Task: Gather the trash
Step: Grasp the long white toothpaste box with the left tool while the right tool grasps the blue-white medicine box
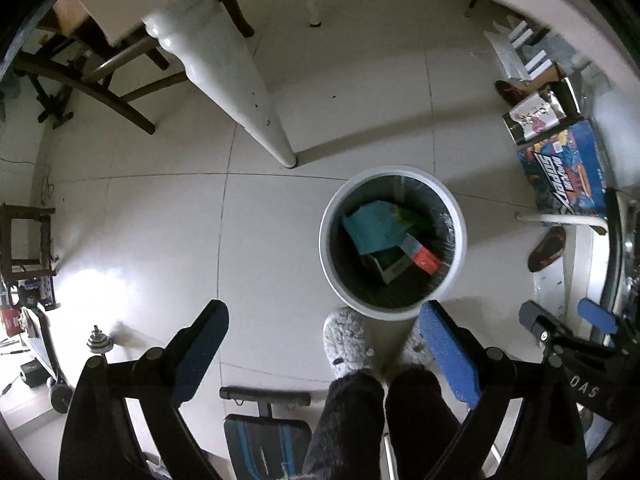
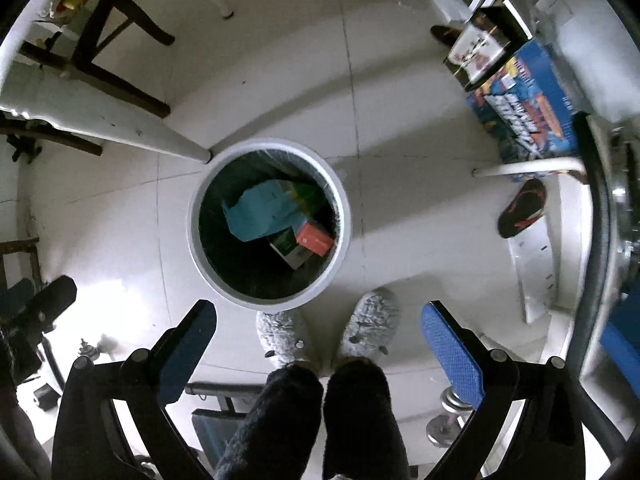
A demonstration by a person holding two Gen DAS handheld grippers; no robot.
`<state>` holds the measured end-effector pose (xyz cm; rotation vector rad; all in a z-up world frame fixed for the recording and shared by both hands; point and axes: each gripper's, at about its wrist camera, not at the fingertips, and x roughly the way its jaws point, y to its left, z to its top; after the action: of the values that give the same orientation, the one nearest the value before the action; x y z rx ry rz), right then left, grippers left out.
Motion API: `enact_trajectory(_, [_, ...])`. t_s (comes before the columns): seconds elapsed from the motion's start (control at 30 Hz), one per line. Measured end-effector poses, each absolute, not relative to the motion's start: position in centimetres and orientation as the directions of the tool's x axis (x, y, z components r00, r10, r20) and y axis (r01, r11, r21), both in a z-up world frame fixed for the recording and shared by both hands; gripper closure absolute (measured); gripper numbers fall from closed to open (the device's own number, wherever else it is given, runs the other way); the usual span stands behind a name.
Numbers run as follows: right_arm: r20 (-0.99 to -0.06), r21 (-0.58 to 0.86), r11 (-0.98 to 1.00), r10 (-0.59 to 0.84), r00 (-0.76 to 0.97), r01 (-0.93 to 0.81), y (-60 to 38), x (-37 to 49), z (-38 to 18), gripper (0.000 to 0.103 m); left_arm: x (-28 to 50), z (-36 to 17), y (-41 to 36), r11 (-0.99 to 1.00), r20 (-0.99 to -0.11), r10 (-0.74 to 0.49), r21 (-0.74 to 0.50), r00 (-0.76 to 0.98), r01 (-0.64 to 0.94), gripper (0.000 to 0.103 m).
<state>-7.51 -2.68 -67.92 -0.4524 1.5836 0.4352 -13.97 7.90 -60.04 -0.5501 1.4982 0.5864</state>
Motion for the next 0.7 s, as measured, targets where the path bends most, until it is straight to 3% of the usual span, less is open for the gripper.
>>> enact_trajectory(0.47, [-0.999,0.033,0.859,0.026,-0.022,-0.511,-3.9,-9.2,-52.4,0.000,-15.5,-46.6,6.8,0.763,-0.999,0.023,-0.013,0.047,-0.647,0.005])
enact_trajectory(0.7, [-0.992,0.106,0.882,0.124,0.008,-0.459,-2.8,-9.4,-40.9,0.000,-13.8,-36.8,8.0,0.779,-0.985,0.126,0.026,0.115,-0.626,0.005])
